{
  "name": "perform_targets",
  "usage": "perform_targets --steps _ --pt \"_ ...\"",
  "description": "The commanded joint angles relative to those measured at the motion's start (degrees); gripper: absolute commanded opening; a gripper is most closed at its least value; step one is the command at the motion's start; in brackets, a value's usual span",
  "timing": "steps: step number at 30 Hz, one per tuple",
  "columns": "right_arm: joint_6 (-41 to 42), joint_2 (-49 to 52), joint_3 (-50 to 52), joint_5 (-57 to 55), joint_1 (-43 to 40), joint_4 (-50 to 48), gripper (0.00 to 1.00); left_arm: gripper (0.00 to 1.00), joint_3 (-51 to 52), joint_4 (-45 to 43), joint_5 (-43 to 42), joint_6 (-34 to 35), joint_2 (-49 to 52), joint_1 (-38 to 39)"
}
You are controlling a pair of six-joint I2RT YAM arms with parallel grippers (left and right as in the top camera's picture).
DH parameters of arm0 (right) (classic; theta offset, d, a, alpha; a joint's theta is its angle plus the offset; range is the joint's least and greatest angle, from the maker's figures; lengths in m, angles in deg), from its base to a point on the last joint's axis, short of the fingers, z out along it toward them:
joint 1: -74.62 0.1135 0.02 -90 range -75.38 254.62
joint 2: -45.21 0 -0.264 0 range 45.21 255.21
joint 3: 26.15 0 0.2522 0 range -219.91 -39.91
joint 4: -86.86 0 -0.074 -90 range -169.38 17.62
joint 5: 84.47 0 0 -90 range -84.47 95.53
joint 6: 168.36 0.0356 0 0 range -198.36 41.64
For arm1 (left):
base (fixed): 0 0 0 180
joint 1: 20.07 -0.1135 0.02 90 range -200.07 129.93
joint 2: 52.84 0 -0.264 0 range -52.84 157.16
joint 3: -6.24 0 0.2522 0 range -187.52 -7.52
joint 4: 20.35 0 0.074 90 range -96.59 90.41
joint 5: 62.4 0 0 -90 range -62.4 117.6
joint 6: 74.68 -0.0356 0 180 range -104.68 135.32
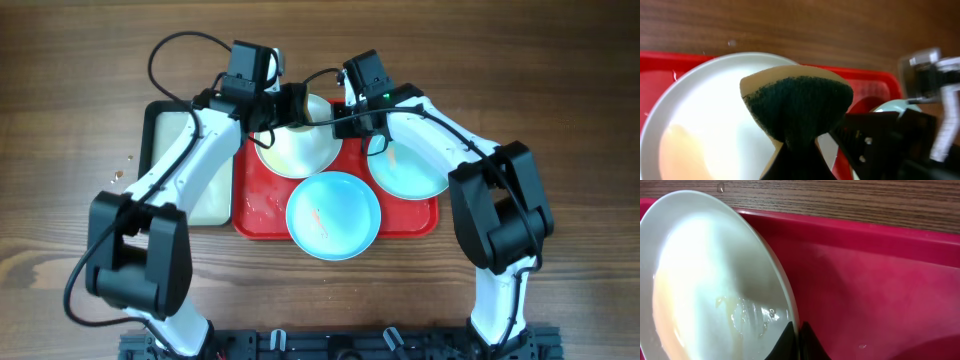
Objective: Clean dirty plates on tray and stack at the side
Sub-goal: 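Scrub the white plate with the sponge while right gripper holds its rim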
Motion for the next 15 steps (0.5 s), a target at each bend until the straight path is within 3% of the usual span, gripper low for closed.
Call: perform_targets --steps 1,6,15 --pt "0.2 -1.3 -0.2 1.3 0.2 -0.3 0.04 0.04 -0.3 0.9 0.3 -1.1 3.4 1.9" --pt "0.2 -1.3 -0.2 1.3 0.2 -0.3 0.04 0.04 -0.3 4.8 12.9 -2.6 4.7 3.0" --pt "0.2 -1.3 -0.2 1.3 0.2 -0.3 0.04 0.04 -0.3 8.7 21.3 -4.8 4.7 2.4"
